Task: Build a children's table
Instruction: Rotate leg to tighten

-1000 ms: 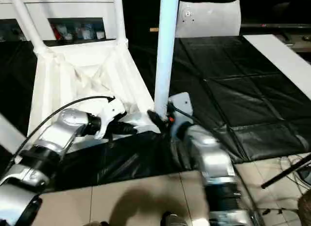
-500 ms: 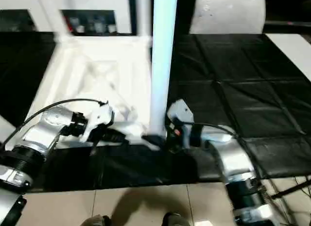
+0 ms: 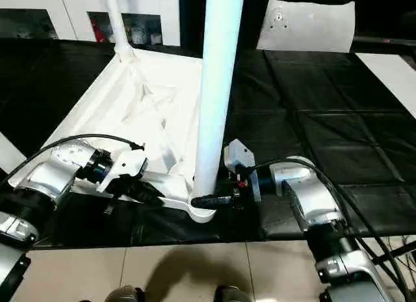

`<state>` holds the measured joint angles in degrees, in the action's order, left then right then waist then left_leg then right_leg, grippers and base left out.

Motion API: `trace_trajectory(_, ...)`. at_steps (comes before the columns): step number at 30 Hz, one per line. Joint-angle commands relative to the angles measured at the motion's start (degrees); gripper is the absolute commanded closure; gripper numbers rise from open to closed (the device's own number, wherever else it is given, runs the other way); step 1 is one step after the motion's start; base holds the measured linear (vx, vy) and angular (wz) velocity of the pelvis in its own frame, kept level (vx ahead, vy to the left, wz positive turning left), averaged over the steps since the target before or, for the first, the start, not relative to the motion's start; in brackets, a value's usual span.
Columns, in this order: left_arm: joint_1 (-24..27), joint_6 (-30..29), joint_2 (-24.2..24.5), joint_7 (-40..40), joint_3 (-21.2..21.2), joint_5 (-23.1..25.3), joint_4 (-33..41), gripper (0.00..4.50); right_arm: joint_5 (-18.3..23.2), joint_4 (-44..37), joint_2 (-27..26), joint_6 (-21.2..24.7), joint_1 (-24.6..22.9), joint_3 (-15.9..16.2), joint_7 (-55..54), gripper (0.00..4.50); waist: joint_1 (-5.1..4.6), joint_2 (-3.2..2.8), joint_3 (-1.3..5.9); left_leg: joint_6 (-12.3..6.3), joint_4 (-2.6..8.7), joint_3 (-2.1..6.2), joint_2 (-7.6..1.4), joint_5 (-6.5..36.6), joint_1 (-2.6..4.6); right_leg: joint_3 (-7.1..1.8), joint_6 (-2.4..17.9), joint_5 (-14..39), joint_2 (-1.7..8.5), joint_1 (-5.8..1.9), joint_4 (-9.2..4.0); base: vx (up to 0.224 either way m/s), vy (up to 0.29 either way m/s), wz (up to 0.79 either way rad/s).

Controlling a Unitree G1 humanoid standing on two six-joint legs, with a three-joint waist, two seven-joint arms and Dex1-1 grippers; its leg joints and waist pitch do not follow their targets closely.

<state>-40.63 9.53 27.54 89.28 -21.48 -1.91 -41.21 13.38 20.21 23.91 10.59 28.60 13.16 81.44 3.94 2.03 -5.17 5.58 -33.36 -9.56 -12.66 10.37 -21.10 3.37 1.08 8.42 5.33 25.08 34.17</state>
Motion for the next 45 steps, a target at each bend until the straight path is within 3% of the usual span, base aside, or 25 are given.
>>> trace_trajectory(1, -1.29, 1.89, -0.27, 3.22, -2.54, -0.44, 0.62, 4.50, 0.18, 0.77, 0.46, -0.65, 1.19, -0.03, 1.18, 2.06, -0.05, 0.23, 4.41, -3.38, 3.56, -1.26, -0.12, 9.29, 0.35, -1.81, 12.65, 12.70, 1.71, -3.96, -3.00, 0.000, 0.000, 0.00)
trace_trajectory(5, -1.91, 2.93, -0.29, 3.22, -2.92, -0.43, -0.73, 4.50, 0.73, 1.55, 0.24, -0.81, 1.82, 0.52, 2.99, 2.42, 0.14, 0.25, 4.39, -3.28, 3.55, -1.28, -0.16, 8.85, 0.40, -1.82, 12.58, 12.42, 1.66, -3.93, -2.93, 0.000, 0.000, 0.00)
trace_trajectory(13, -2.39, 3.45, -0.80, 3.19, -1.65, 1.16, -2.35, 4.50, 1.71, -0.07, 0.42, 0.75, 0.60, 1.43, 4.53, 2.50, 0.69, 0.12, 4.40, -2.92, 3.54, -1.30, -0.21, 8.79, 0.51, -1.87, 12.72, 11.56, 1.63, -3.97, -2.82, 0.000, 0.000, 0.00)
trace_trajectory(14, -2.12, 1.68, -1.07, 2.26, -1.14, 0.45, -1.74, 4.50, 2.28, -1.26, 0.05, 2.20, -0.20, 1.16, 3.62, 2.51, 0.76, -0.44, 4.40, -2.76, 3.57, -1.26, -0.21, 8.93, 0.61, -1.84, 13.00, 11.07, 1.56, -3.92, -2.79, 0.000, 0.000, 0.00)
trace_trajectory(17, -2.01, -1.50, -1.81, -2.51, -0.87, 1.13, -1.10, 4.50, 1.64, -2.58, -1.54, 4.83, -1.49, 0.38, -2.09, 2.51, 0.74, -0.59, 4.49, -2.25, 3.58, -1.27, -0.22, 9.19, 0.62, -1.87, 13.57, 9.60, 1.50, -4.04, -2.69, 0.000, 0.000, 0.00)
trace_trajectory(19, -1.78, -4.42, -2.98, -7.31, -0.69, 2.48, -0.32, 4.50, 0.95, -3.43, -3.54, 6.67, -2.72, -0.49, -7.83, 2.51, 0.74, -0.24, 4.31, -1.56, 3.76, -1.16, -0.12, 10.75, 0.58, -1.81, 12.73, 12.42, 1.62, -4.04, -3.11, 0.000, 0.000, 0.00)
trace_trajectory(22, -0.84, -10.10, -6.29, -13.06, 1.18, 1.46, 2.17, 4.50, -1.75, -4.21, -7.01, 8.05, -4.34, -0.85, -16.71, 2.51, 0.30, -0.11, 3.65, 0.74, 4.26, -0.77, 0.19, 15.72, 0.73, -1.65, 7.32, 27.81, 1.92, -3.57, -4.63, -0.017, 0.000, -0.02)
trace_trajectory(24, 0.20, -14.75, -10.20, -19.10, 2.37, 0.88, 4.93, 4.50, -3.39, -5.26, -11.63, 11.89, -5.87, -1.11, -25.20, 2.52, -0.52, 0.43, 3.42, 1.41, 4.39, -0.45, 0.41, 17.13, 0.42, -1.40, 4.53, 33.71, 1.91, -3.67, -5.26, -0.026, 0.001, -0.03)
trace_trajectory(25, 0.42, -15.66, -11.15, -20.63, 2.56, 1.03, 5.44, 4.50, -3.78, -5.49, -12.80, 12.46, -6.21, -1.18, -27.19, 2.52, -0.74, 0.24, 3.20, 1.58, 4.52, -0.26, 0.44, 18.35, 0.56, -1.12, 3.57, 36.23, 1.89, -3.38, -5.56, 0.000, 0.000, 0.00)
trace_trajectory(26, 0.47, -16.63, -12.40, -22.75, 2.89, 1.16, 5.54, 4.50, -4.09, -5.53, -14.39, 13.25, -6.48, -1.27, -29.49, 2.53, -1.47, 0.24, 3.07, 1.49, 4.12, -0.17, 0.72, 21.17, 1.45, -0.57, 1.70, 41.57, 2.06, -2.74, -6.87, 0.000, 0.000, 0.00)
trace_trajectory(28, 0.54, -17.38, -13.13, -24.03, 3.12, 1.23, 5.70, 4.50, -4.22, -5.74, -15.36, 13.91, -6.69, -1.28, -30.98, 2.54, -2.39, 0.01, 3.02, 1.12, 4.08, 0.25, 0.87, 23.85, 1.75, 0.45, 0.19, 44.57, 2.06, -2.90, -7.96, 0.000, 0.000, 0.00)
trace_trajectory(29, 0.59, -20.11, -16.71, -30.03, 4.25, 1.17, 5.78, 4.50, -5.95, -5.01, -20.29, 15.55, -6.67, -1.61, -38.89, 2.54, -2.87, 0.08, 3.45, 0.70, 4.21, 0.47, 0.81, 23.55, 1.45, 0.64, 0.33, 42.43, 2.14, -3.49, -7.86, 0.000, 0.000, 0.00)
trace_trajectory(32, 0.42, -22.21, -19.43, -35.15, 5.39, 1.45, 5.93, 4.50, -7.14, -4.20, -24.52, 16.97, -6.20, -2.73, -46.46, 2.54, -4.22, -0.50, 2.93, 0.82, 4.79, 1.03, 0.63, 27.75, 2.14, 1.92, 0.86, 41.07, 1.81, -3.13, -8.81, 0.000, 0.000, 0.00)
trace_trajectory(33, 0.01, -23.10, -20.82, -38.17, 6.19, 1.70, 5.72, 4.50, -7.49, -3.47, -27.07, 17.51, -5.73, -3.79, -50.87, 2.54, -4.92, -0.49, 3.09, 0.17, 4.95, 1.38, 0.53, 29.75, 1.97, 2.86, 0.20, 40.46, 1.89, -3.99, -9.36, -0.027, 0.050, -0.08)
trace_trajectory(34, -0.17, -24.00, -21.65, -40.19, 6.66, 2.06, 5.98, 4.50, -7.74, -3.05, -28.97, 17.02, -5.48, -4.58, -54.03, 2.54, -5.14, -0.89, 2.96, 0.19, 5.13, 1.59, 0.42, 30.59, 1.92, 3.20, 0.04, 40.11, 1.89, -4.17, -9.38, -0.031, 0.054, -0.08)
trace_trajectory(36, -0.21, -25.03, -22.28, -41.82, 7.01, 2.49, 6.54, 4.50, -7.91, -2.82, -30.63, 16.16, -5.33, -5.27, -56.68, 2.54, -6.13, -2.12, 2.52, 0.12, 6.26, 2.22, -0.50, 38.07, 3.15, 5.04, 0.09, 36.46, 1.44, -4.53, -10.05, -0.015, 0.027, -0.04)
trace_trajectory(37, -0.14, -25.43, -22.45, -42.40, 7.12, 2.88, 7.04, 4.50, -7.74, -2.99, -31.66, 15.55, -5.28, -5.70, -57.76, 2.54, -6.33, -2.25, 2.42, -0.03, 7.83, 2.69, -1.64, 42.33, 1.91, 4.93, 0.09, 31.28, 1.15, -6.55, -7.51, 0.000, 0.000, 0.00)
trace_trajectory(38, 0.18, -25.15, -22.39, -41.88, 6.85, 3.59, 7.76, 4.50, -7.06, -3.79, -33.02, 14.18, -5.09, -6.67, -58.47, 2.20, -4.73, -3.02, 1.63, 0.47, 12.13, 2.11, -3.97, 48.51, -0.46, 3.36, 2.15, 22.07, 0.75, -8.67, 0.09, 0.000, 0.000, 0.00)
trace_trajectory(39, 0.18, -25.15, -22.39, -41.88, 6.85, 3.59, 7.76, 4.50, -7.06, -3.79, -33.02, 14.18, -5.09, -6.67, -58.47, 2.20, -2.66, -2.90, 1.67, 0.04, 13.46, 1.26, -4.67, 49.59, -1.71, 1.61, 2.30, 16.15, 0.69, -9.27, 4.13, -0.063, -0.020, 0.12)
trace_trajectory(40, 0.38, -24.90, -22.24, -41.52, 6.62, 3.77, 8.00, 4.50, -6.67, -4.20, -33.22, 13.99, -5.09, -6.94, -58.43, 1.99, -2.01, -2.30, 1.83, -0.84, 13.49, -0.10, -4.56, 48.45, -0.51, 0.05, 1.98, 14.81, 0.65, -8.16, 4.61, 0.044, -0.083, 0.27)
trace_trajectory(41, 0.64, -24.94, -21.85, -40.98, 6.44, 3.86, 8.22, 4.50, -6.22, -4.69, -33.12, 13.94, -5.20, -7.12, -58.00, 1.82, -2.07, 1.62, 2.53, 0.09, 4.50, -1.49, 0.84, 35.57, 6.06, -2.25, -1.86, 40.51, 2.15, 0.04, -6.06, 0.044, -0.083, 0.27)
trace_trajectory(42, 0.94, -24.45, -21.35, -40.19, 6.28, 3.84, 8.40, 4.50, -6.03, -5.19, -32.63, 13.88, -5.34, -7.17, -57.39, 1.82, -2.85, 1.83, 1.88, -1.15, -2.43, -0.68, 2.99, 20.36, 6.66, -2.25, -3.16, 64.29, 5.61, 1.76, -11.30, 0.111, -0.089, -0.02)
trace_trajectory(43, 1.34, -24.41, -20.83, -39.75, 6.27, 3.83, 8.91, 4.50, -6.52, -5.83, -32.17, 13.68, -5.60, -7.17, -57.02, 1.74, -2.59, 2.06, 2.55, -2.12, -0.46, 0.43, 2.65, 13.59, 2.42, -2.97, -3.58, 62.21, 6.80, -2.98, -9.41, 0.138, -0.018, -0.39)
trace_trajectory(44, 1.59, -24.39, -20.50, -39.53, 6.29, 3.82, 9.26, 4.50, -6.93, -6.21, -31.87, 13.53, -5.77, -7.14, -56.87, 1.54, -0.92, 0.22, 3.69, -1.02, 4.42, 1.15, 0.80, 4.28, -0.77, -2.53, -0.70, 41.95, 4.81, -5.89, -5.82, 0.138, -0.018, -0.39)
trace_trajectory(45, 2.06, -23.96, -19.60, -38.76, 6.52, 3.85, 9.63, 4.50, -7.42, -6.81, -30.32, 13.02, -6.21, -7.26, -55.77, 1.47, -1.38, -0.28, 3.72, -0.27, 4.85, 0.76, 0.82, 5.31, 0.31, -1.92, 2.17, 26.39, 2.22, -4.37, -4.51, 0.141, -0.006, -0.20)
